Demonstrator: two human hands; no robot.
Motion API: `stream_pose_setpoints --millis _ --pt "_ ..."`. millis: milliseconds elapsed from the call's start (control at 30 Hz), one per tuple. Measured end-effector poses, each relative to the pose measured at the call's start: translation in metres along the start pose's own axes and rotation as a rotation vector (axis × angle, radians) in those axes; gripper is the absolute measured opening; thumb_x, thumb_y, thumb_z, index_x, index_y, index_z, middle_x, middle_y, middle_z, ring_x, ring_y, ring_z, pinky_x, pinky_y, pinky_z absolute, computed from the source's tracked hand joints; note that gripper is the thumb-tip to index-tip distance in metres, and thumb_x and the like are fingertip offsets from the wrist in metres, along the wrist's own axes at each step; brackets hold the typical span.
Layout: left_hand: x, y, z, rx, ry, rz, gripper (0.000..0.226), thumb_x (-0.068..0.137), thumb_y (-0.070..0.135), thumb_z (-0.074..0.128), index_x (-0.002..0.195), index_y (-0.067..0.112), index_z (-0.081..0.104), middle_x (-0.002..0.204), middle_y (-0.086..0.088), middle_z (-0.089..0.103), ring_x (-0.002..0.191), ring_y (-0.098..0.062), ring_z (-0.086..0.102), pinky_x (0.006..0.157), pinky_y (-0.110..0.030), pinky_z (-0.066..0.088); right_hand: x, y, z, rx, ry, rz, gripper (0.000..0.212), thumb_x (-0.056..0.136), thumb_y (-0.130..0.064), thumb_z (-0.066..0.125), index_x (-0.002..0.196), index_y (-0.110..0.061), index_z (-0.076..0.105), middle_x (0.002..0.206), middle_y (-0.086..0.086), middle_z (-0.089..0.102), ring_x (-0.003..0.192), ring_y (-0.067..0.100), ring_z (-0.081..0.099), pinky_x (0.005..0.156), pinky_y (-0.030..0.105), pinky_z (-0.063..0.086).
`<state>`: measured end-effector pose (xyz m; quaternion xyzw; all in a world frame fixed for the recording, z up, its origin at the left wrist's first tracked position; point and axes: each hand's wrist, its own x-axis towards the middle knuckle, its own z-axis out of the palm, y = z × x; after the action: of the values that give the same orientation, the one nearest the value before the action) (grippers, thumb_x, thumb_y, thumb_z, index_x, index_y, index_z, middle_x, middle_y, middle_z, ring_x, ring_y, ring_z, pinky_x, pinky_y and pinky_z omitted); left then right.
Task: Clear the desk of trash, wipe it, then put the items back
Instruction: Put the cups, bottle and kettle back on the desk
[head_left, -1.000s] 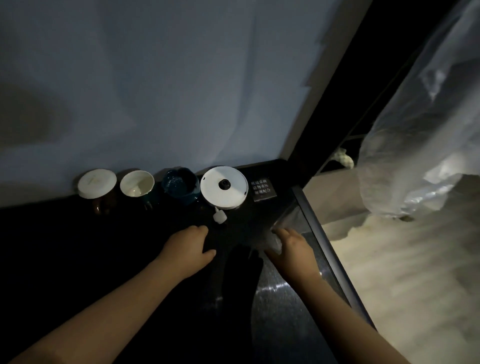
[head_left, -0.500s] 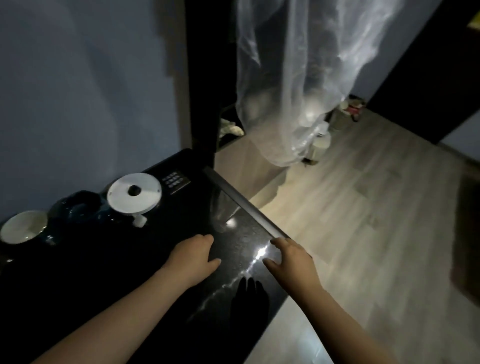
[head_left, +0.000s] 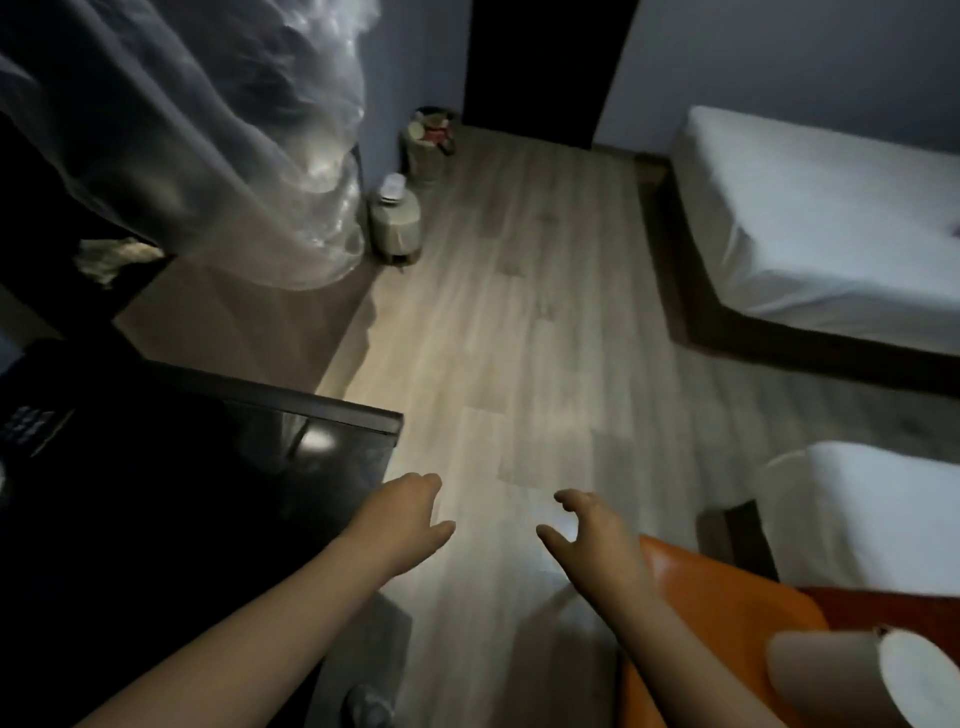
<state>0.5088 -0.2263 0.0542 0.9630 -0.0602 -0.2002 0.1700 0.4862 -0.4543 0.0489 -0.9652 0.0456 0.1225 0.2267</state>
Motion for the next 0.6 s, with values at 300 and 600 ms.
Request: stream_pose_setpoints --millis 300,600 --pt "-0.029 0.139 0.092 0.162 -0.145 0.176 0.046 0.089 0.048 0.052 0.121 0.015 0.051 0.119 -0.002 0.058 0.11 -0.02 0.055 0.092 -0.035 0.045 -0.11 0.16 -0.022 0.145 0.072 0.228 0.045 0.088 -0.039 0.062 0.13 -0.022 0.055 0.127 -0.002 0.06 0.113 0.014 0.057 0.087 0.024 0.044" --pt "-0.053 0.248 0.152 0.258 -0.286 0.337 0.048 0.089 0.046 0.054 0.126 0.016 0.051 0.123 -0.002 0.058 0.113 -0.02 0.055 0.092 -0.031 0.046 -0.202 0.266 -0.029 0.231 0.153 0.48 0.051 0.088 -0.043 0.063 0.133 -0.022 0.052 0.129 -0.002 0.057 0.117 0.013 0.053 0.093 0.026 0.045"
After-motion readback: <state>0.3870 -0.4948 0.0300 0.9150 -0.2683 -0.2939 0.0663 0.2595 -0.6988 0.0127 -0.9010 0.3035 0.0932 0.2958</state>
